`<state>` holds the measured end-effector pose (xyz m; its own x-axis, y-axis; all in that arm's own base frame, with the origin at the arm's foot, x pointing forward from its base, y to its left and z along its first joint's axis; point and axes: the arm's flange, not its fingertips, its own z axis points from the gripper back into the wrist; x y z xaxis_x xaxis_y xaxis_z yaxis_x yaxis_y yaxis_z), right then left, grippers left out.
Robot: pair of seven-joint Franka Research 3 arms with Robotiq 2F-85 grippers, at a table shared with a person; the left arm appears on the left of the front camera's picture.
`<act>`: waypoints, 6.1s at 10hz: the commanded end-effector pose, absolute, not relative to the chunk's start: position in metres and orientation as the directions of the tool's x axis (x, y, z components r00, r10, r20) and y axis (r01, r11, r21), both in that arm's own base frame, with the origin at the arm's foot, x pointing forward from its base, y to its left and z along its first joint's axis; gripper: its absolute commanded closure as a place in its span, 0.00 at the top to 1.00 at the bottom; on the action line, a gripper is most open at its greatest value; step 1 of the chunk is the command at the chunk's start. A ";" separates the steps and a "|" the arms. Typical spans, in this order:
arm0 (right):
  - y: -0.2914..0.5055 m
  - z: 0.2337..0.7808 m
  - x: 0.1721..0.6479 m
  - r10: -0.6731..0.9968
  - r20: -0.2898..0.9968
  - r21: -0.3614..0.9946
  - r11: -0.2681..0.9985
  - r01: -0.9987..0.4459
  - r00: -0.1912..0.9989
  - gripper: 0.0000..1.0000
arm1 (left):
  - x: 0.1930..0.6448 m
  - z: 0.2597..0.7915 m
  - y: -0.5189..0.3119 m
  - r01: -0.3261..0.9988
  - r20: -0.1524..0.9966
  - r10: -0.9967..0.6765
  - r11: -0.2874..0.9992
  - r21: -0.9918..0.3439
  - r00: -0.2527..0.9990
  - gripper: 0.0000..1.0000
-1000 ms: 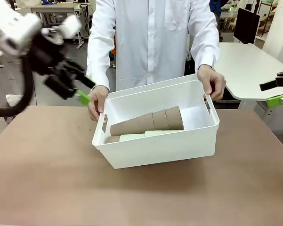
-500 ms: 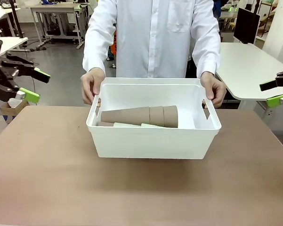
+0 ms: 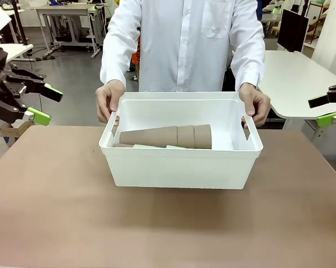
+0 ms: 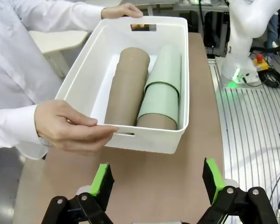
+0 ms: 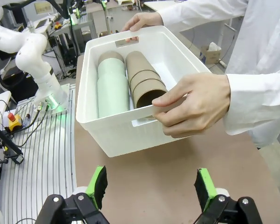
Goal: Stack the cups and store them in the basket.
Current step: Place the stack of Reusable plastic cups into the Pantry Basket.
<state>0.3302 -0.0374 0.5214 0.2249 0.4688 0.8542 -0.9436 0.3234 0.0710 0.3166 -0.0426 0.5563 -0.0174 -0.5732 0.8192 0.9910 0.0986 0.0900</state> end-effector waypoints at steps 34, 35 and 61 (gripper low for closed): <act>-0.036 0.524 0.332 0.451 0.866 0.066 0.321 -0.945 0.213 1.00 | 0.317 0.560 -0.042 0.991 0.827 -0.562 0.101 0.087 -0.015 1.00; -0.036 0.524 0.332 0.451 0.866 0.066 0.321 -0.945 0.213 1.00 | 0.317 0.560 -0.042 0.991 0.827 -0.562 0.101 0.087 -0.015 1.00; -0.036 0.524 0.332 0.451 0.866 0.066 0.321 -0.945 0.213 1.00 | 0.317 0.560 -0.042 0.991 0.827 -0.562 0.101 0.087 -0.015 1.00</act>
<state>0.3302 -0.0374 0.5214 0.2249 0.4687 0.8543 -0.9436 0.3234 0.0710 0.3170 -0.0416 0.5569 -0.0163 -0.5734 0.8191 0.9907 0.1014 0.0907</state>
